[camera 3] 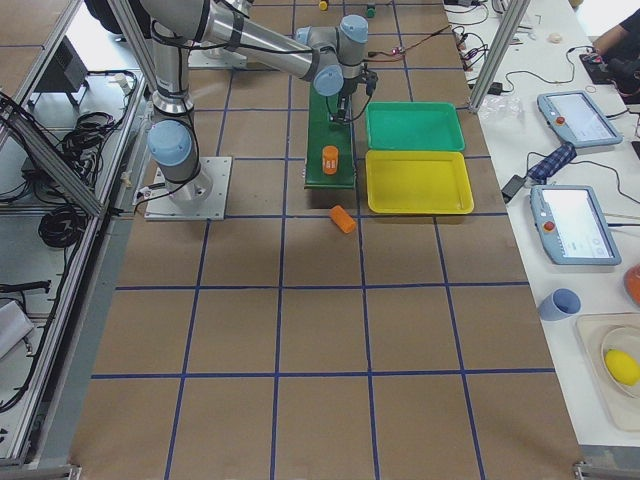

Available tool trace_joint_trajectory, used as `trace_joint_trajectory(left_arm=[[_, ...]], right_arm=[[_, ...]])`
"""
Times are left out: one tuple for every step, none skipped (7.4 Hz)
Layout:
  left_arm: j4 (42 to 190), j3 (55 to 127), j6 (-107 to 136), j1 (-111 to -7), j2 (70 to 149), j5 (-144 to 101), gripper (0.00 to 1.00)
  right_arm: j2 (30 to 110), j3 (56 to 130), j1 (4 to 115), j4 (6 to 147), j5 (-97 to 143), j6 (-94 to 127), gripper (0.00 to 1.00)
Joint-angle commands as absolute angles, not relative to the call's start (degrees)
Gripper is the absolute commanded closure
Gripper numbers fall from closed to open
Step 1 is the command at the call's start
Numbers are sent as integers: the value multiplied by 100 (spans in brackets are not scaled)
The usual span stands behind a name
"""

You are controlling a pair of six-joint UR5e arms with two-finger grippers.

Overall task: Sort buttons by color to trays
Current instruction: 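Grasp and lift the green-capped switch off the conveyor with the right gripper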

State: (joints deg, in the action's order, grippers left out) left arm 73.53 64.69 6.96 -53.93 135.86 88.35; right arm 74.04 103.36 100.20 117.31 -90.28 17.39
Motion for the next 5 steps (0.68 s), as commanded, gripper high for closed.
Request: trace_joint_trajectory(left_arm=[[7104,6469,1702,-5379,13658,8824,0],[6788,6564,1775,-5379,13702,8824,0],[6742,6565,1958,-5379,13720,8824,0],[6724,6565,2082,-5379,13694,8824,0],[6793,6600,2457,-5379,13711,8833,0]], right_arm=[[7095,9532,10011,11777,-9262,1714,100],[6797,9197,10011,11803,-9264,1705,100],[6463,8915,9993,11960,-9272,1679,100],[6216,8738,9924,12206,-9264,1661,100],[5988,8710,9853,12339,-9272,1661,100]])
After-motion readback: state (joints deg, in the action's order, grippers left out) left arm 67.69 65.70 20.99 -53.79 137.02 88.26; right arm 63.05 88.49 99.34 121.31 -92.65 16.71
